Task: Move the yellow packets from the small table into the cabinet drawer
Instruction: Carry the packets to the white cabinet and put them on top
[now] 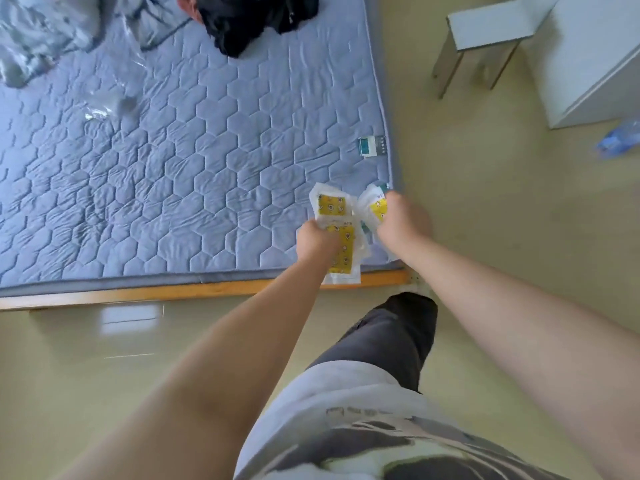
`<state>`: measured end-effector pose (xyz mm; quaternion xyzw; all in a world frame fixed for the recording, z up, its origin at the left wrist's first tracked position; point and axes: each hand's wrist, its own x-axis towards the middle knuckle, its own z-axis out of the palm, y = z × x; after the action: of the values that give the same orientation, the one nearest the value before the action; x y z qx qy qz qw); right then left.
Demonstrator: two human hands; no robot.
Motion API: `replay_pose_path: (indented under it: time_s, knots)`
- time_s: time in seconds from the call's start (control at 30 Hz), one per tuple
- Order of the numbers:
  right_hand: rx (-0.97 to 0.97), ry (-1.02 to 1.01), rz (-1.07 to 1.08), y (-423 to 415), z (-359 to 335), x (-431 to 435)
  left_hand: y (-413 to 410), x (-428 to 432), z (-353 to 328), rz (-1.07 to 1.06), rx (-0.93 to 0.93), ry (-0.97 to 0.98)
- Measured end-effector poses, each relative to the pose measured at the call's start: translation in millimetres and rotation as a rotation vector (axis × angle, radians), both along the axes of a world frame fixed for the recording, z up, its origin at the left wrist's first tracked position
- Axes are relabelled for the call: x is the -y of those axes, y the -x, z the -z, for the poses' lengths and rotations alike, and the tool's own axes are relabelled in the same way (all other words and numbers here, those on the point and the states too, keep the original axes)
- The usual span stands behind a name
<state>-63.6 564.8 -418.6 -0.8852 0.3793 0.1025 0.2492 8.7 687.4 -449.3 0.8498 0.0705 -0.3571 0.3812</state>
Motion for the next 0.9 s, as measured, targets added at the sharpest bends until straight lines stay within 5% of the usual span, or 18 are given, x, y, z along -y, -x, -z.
replay_pose_path:
  time_s: [0.9]
  knots:
    - [0.119, 0.010, -0.059, -205, -58, 641, -196, 617, -56, -0.329, -0.066, 0.186]
